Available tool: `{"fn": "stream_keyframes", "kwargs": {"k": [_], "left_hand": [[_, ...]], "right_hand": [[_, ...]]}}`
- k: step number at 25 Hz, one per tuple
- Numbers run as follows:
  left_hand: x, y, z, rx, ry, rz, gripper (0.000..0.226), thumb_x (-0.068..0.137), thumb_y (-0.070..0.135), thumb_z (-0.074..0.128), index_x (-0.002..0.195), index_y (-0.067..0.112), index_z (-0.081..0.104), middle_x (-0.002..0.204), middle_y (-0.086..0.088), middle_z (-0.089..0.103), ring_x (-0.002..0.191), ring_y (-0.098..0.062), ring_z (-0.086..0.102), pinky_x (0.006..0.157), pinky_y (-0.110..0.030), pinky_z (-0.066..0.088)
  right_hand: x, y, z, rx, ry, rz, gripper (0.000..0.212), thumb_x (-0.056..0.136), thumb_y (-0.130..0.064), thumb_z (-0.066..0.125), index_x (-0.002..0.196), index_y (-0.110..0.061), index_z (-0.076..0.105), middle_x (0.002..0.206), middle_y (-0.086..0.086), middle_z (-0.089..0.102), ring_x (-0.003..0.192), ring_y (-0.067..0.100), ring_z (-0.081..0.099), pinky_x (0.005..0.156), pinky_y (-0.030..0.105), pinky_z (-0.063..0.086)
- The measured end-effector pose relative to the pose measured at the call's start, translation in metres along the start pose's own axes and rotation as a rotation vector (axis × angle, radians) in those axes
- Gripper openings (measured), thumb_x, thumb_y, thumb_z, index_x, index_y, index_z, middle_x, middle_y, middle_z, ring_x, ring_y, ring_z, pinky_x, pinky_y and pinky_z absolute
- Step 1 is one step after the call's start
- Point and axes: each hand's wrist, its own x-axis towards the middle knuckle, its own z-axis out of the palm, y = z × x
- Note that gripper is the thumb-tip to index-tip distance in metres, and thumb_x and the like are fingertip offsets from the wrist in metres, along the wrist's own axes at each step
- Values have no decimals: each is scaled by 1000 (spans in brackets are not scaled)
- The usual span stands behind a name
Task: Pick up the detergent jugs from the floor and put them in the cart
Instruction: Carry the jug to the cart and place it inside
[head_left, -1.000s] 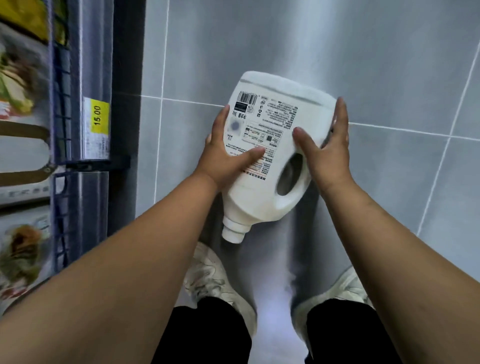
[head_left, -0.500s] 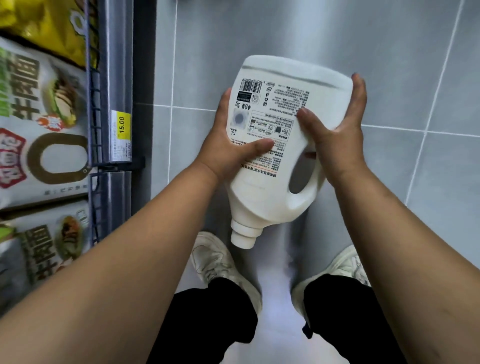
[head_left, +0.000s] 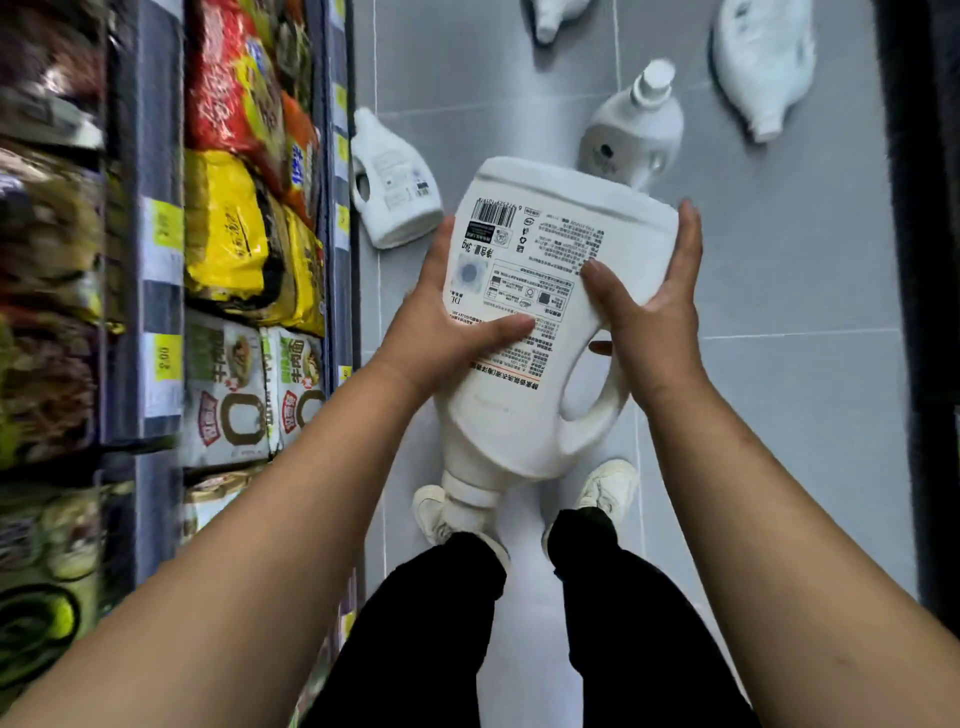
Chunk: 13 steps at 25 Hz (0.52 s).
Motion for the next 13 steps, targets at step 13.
{"fn": "stream_keyframes", "kwargs": {"k": [13], "left_hand": [[-186, 318, 12, 180, -357, 513, 119, 61, 40, 89, 151, 47, 10, 129, 47, 42, 120, 20, 45, 100, -9, 37]], "right_hand": [[-237, -264, -186, 63, 478, -408, 94, 73, -57, 70, 148, -46, 16, 149, -22, 33, 135, 5, 41, 111, 44, 38]]}}
